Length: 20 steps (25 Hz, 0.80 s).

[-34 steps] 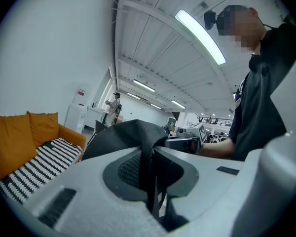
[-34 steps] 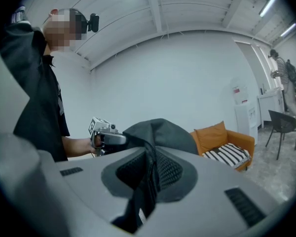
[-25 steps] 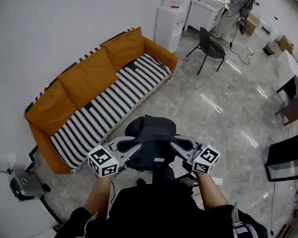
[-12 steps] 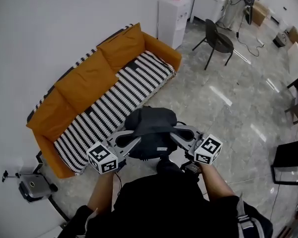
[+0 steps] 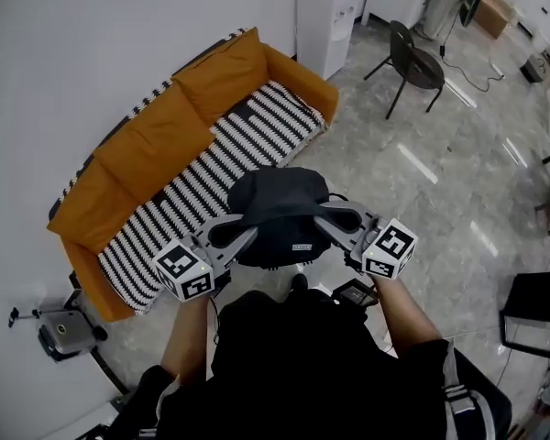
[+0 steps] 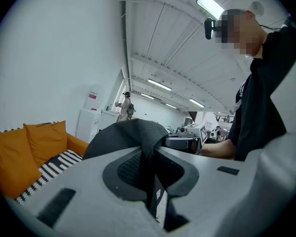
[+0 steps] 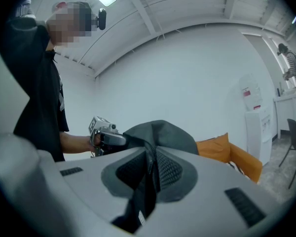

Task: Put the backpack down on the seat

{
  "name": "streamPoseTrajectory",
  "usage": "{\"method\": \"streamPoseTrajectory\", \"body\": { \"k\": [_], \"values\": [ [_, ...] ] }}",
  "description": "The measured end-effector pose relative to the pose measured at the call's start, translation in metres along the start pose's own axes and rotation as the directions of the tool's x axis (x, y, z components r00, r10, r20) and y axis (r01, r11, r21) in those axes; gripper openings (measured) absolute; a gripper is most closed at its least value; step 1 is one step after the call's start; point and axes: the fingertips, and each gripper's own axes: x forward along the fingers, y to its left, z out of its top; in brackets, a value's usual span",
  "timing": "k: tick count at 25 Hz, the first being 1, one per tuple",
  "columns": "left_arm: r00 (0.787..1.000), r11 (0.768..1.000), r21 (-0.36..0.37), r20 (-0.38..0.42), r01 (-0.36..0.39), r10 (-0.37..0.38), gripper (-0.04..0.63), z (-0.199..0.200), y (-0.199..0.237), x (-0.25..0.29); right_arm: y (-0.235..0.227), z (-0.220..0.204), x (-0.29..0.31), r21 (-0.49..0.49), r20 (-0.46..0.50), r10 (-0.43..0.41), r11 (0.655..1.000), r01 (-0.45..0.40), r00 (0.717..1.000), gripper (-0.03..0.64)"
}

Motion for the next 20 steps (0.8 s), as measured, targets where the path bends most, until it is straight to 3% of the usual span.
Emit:
{"method": "streamPoseTrajectory", "body": {
  "k": [7, 20],
  "values": [
    [1.000, 1.000, 0.001, 0.001, 0.003, -0.003, 0.044, 0.014, 0.028, 0.025, -0.038, 0.006, 0.009, 0.018, -0.003, -0.009, 1.000, 0.009, 1.000, 0.051],
    [0.999, 0.998, -0.046, -0.018, 0.048, -0.049, 0.046, 0.030, 0.117, 0.071, -0.124, 0.010, 0.057, 0.059, -0.041, -0.054, 0.997, 0.056, 0.998, 0.051]
  ]
}}
